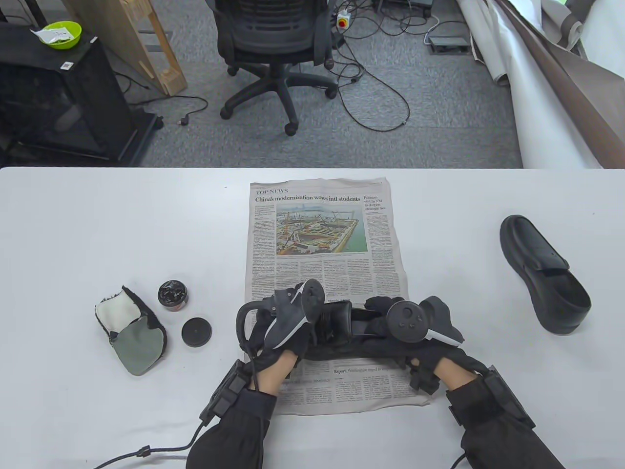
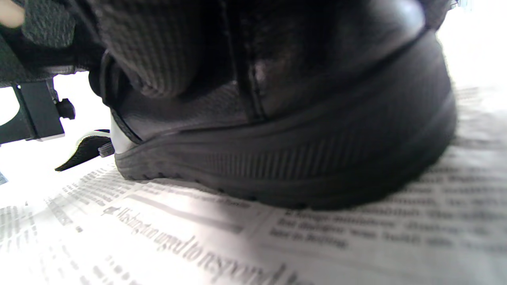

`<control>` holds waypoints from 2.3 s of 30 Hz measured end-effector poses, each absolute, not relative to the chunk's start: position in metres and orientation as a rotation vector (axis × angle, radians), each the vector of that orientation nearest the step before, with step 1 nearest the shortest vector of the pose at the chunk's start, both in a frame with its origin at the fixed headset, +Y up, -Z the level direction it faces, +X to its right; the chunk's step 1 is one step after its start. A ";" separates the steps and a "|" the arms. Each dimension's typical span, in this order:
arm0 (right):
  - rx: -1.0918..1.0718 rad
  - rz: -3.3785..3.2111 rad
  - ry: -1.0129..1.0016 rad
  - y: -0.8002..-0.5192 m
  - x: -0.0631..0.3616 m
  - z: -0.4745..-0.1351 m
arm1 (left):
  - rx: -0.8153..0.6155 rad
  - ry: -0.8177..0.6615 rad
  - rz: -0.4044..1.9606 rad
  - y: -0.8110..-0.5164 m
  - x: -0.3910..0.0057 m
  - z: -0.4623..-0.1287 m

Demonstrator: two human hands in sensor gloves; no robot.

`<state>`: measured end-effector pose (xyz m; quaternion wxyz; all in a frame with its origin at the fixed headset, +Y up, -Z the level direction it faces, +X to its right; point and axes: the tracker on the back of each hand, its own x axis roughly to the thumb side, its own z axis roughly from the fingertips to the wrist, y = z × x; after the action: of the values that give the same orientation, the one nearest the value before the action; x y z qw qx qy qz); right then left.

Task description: Dip and apply built-in sponge shoe polish on shoes

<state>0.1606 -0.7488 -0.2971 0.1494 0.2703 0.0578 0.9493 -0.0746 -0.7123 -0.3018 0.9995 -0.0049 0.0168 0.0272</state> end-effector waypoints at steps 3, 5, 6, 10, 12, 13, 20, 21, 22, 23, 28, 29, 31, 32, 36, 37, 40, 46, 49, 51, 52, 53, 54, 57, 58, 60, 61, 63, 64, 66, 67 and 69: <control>0.777 2.727 0.166 -0.749 0.161 -0.297 | -0.077 0.027 0.079 -0.709 -0.086 -0.297; 0.778 2.729 0.164 -0.749 0.160 -0.297 | -0.122 0.011 0.074 -0.707 -0.090 -0.294; 0.777 2.728 0.167 -0.749 0.161 -0.297 | -0.149 -0.009 0.098 -0.705 -0.091 -0.291; 0.780 2.723 0.165 -0.749 0.161 -0.297 | -0.261 -0.094 0.159 -0.705 -0.083 -0.282; 0.777 2.719 0.167 -0.749 0.161 -0.297 | -0.281 -0.153 0.173 -0.703 -0.076 -0.278; 0.777 2.720 0.167 -0.749 0.161 -0.297 | -0.284 -0.176 0.189 -0.703 -0.073 -0.276; 0.783 2.712 0.174 -0.749 0.162 -0.297 | -0.143 -0.202 0.253 -0.702 -0.054 -0.267; 0.783 2.713 0.173 -0.749 0.162 -0.297 | -0.126 -0.200 0.268 -0.701 -0.053 -0.266; 0.786 2.713 0.176 -0.749 0.162 -0.298 | -0.093 -0.192 0.280 -0.700 -0.052 -0.266; 0.786 2.712 0.177 -0.749 0.162 -0.298 | -0.072 -0.186 0.278 -0.700 -0.051 -0.266; 0.788 2.709 0.180 -0.749 0.162 -0.298 | 0.044 -0.152 0.227 -0.699 -0.039 -0.274; 0.789 2.708 0.182 -0.749 0.162 -0.298 | 0.061 -0.147 0.233 -0.698 -0.038 -0.276; 0.790 2.708 0.182 -0.749 0.162 -0.298 | 0.092 -0.140 0.217 -0.697 -0.036 -0.281; 0.790 2.710 0.180 -0.749 0.162 -0.298 | 0.111 -0.124 0.202 -0.697 -0.036 -0.283; 0.789 2.718 0.171 -0.749 0.162 -0.298 | 0.068 -0.062 0.198 -0.703 -0.042 -0.293; 0.789 2.722 0.167 -0.749 0.161 -0.298 | 0.055 -0.054 0.194 -0.704 -0.043 -0.294; 0.788 2.731 0.158 -0.749 0.161 -0.297 | 0.043 -0.043 0.147 -0.706 -0.047 -0.296; 0.787 2.733 0.167 -0.749 0.160 -0.297 | -0.039 0.008 0.084 -0.708 -0.061 -0.295; 0.785 2.739 0.166 -0.749 0.160 -0.296 | -0.081 -0.024 0.075 -0.706 -0.069 -0.291; 0.783 2.743 0.162 -0.749 0.160 -0.296 | -0.145 -0.049 0.106 -0.704 -0.075 -0.287; 0.782 2.745 0.163 -0.749 0.160 -0.296 | -0.204 -0.073 0.141 -0.704 -0.077 -0.284; 0.782 2.746 0.164 -0.749 0.160 -0.296 | -0.266 -0.106 0.196 -0.704 -0.078 -0.281; 0.781 2.746 0.164 -0.749 0.160 -0.296 | -0.320 -0.144 0.233 -0.704 -0.077 -0.278; 0.782 2.748 0.163 -0.749 0.159 -0.296 | -0.365 -0.240 0.260 -0.703 -0.063 -0.271; 0.783 2.748 0.167 -0.749 0.159 -0.296 | -0.319 -0.244 0.242 -0.700 -0.056 -0.268; 0.789 2.743 0.171 -0.749 0.160 -0.297 | -0.244 -0.263 0.251 -0.698 -0.045 -0.267; 0.793 2.737 0.179 -0.749 0.160 -0.297 | -0.200 -0.249 0.260 -0.697 -0.040 -0.266; 0.796 2.730 0.184 -0.749 0.160 -0.297 | -0.080 -0.200 0.267 -0.696 -0.032 -0.268; 0.799 2.730 0.186 -0.749 0.160 -0.297 | -0.019 -0.185 0.251 -0.696 -0.029 -0.271; 0.798 2.733 0.185 -0.749 0.160 -0.297 | 0.047 -0.151 0.215 -0.696 -0.025 -0.276; 0.798 2.734 0.184 -0.749 0.160 -0.297 | 0.065 -0.143 0.205 -0.696 -0.025 -0.277; 0.797 2.735 0.183 -0.749 0.160 -0.297 | 0.099 -0.122 0.161 -0.696 -0.027 -0.280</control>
<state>0.1600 -0.7486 -0.2975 0.1431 0.2763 0.0636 0.9482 -0.0267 -0.6957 -0.2804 0.9937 0.0493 -0.0607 0.0806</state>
